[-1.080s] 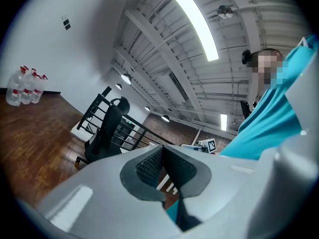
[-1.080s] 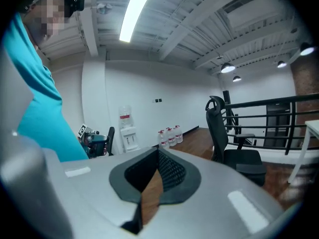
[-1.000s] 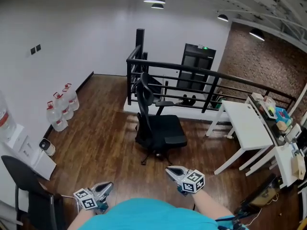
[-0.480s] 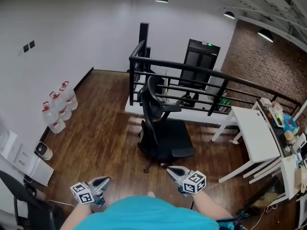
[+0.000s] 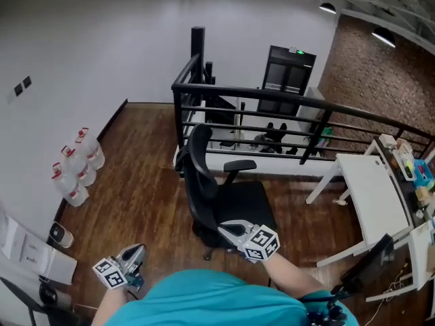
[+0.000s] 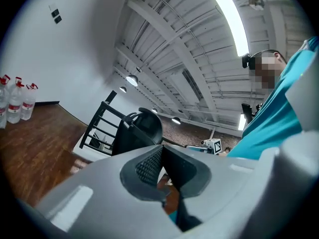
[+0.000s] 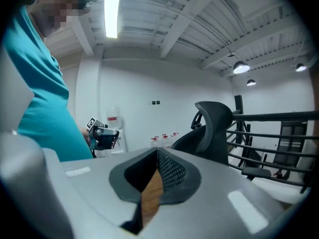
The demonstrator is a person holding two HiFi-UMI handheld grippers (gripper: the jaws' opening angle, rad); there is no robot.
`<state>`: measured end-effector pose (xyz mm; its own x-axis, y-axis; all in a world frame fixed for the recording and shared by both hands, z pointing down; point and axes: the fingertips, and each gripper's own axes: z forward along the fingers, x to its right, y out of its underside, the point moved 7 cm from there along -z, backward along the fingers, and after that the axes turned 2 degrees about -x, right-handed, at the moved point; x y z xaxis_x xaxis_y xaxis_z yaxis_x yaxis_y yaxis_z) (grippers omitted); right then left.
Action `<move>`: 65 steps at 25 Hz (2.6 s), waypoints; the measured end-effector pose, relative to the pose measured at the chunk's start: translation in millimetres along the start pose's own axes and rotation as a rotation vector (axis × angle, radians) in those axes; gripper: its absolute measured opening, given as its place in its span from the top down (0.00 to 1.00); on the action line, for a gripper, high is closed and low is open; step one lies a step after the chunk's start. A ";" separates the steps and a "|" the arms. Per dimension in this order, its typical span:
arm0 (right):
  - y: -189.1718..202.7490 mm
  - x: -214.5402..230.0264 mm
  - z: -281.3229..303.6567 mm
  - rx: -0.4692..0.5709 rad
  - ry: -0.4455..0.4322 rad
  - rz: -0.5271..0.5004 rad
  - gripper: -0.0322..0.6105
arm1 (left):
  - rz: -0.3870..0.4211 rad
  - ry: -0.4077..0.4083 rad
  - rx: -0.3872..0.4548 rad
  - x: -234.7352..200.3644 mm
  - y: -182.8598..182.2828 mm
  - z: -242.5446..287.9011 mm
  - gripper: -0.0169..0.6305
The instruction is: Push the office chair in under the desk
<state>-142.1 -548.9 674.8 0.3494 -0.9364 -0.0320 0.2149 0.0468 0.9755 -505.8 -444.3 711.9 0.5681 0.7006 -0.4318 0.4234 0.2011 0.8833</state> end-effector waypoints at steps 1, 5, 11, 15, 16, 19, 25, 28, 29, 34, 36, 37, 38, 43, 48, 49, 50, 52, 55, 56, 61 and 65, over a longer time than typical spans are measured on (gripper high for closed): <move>-6.8 -9.7 14.3 -0.018 -0.007 -0.009 0.95 | 0.001 0.004 0.006 -5.4 -9.9 -10.0 0.94; -7.9 -17.2 46.4 -0.072 0.031 -0.007 0.95 | -0.011 0.035 0.018 -47.3 -32.5 -16.0 0.94; -23.0 2.0 101.0 -0.142 0.146 0.030 0.95 | -0.014 0.160 0.020 -114.4 -76.2 4.2 0.94; -50.3 -7.1 147.3 -0.197 0.207 0.057 0.95 | -0.065 0.246 -0.096 -169.5 -115.0 5.9 0.94; -54.5 -9.7 156.3 -0.207 0.210 0.058 0.95 | -0.076 0.269 -0.130 -182.5 -124.1 7.2 0.94; -64.4 -12.8 182.8 -0.230 0.176 0.057 0.95 | -0.069 0.324 -0.190 -214.2 -152.0 21.4 0.94; -77.9 -6.8 205.7 -0.244 0.098 0.109 0.95 | 0.017 0.346 -0.058 -228.0 -206.5 78.3 0.94; -91.1 -6.7 203.9 -0.229 0.064 0.104 0.95 | 0.039 0.392 -0.080 -212.8 -214.0 100.5 0.93; -97.5 -6.3 200.3 -0.213 0.057 0.099 0.95 | 0.036 0.445 -0.083 -201.1 -215.9 110.1 0.92; -124.1 -2.7 179.5 -0.167 0.018 0.073 0.95 | 0.121 0.485 -0.178 -170.6 -218.8 164.6 0.78; -129.6 -6.9 184.0 -0.159 0.003 0.071 0.95 | 0.169 0.496 -0.227 -167.1 -222.5 174.1 0.72; -127.1 -11.8 183.9 -0.154 -0.003 0.068 0.95 | 0.202 0.479 -0.254 -168.0 -219.5 175.6 0.69; -120.3 -17.0 177.7 -0.149 -0.007 0.065 0.95 | 0.233 0.469 -0.278 -167.0 -211.9 179.8 0.65; -78.3 9.7 103.2 -0.068 0.042 0.088 0.94 | 0.317 0.532 -0.366 -146.0 -154.3 246.3 0.61; -77.3 22.2 62.8 0.006 0.088 0.131 0.94 | 0.352 0.555 -0.389 -129.2 -165.1 259.5 0.47; -76.2 22.9 58.5 0.014 0.097 0.141 0.94 | 0.368 0.551 -0.388 -129.2 -169.2 260.8 0.46; -75.3 23.6 54.7 0.020 0.106 0.152 0.94 | 0.388 0.552 -0.400 -129.6 -170.1 264.1 0.46; -74.6 24.1 48.5 0.027 0.119 0.165 0.94 | 0.433 0.566 -0.457 -129.0 -162.0 274.9 0.44; -71.8 23.6 47.2 0.026 0.128 0.172 0.94 | 0.513 0.599 -0.537 -123.2 -142.6 291.5 0.42; -70.0 22.8 48.4 0.026 0.130 0.173 0.94 | 0.538 0.607 -0.550 -120.3 -136.6 295.4 0.42; -66.4 21.5 45.6 0.019 0.150 0.180 0.94 | 0.587 0.611 -0.556 -114.6 -124.6 310.5 0.47; -56.1 27.2 33.7 0.026 0.176 0.202 0.94 | 0.572 0.664 -0.580 -110.9 -122.1 318.1 0.46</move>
<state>-175.4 -588.7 626.5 0.5368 -0.8339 0.1283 0.1021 0.2152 0.9712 -396.0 -764.3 594.0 0.0009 0.9940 0.1092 -0.2883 -0.1043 0.9519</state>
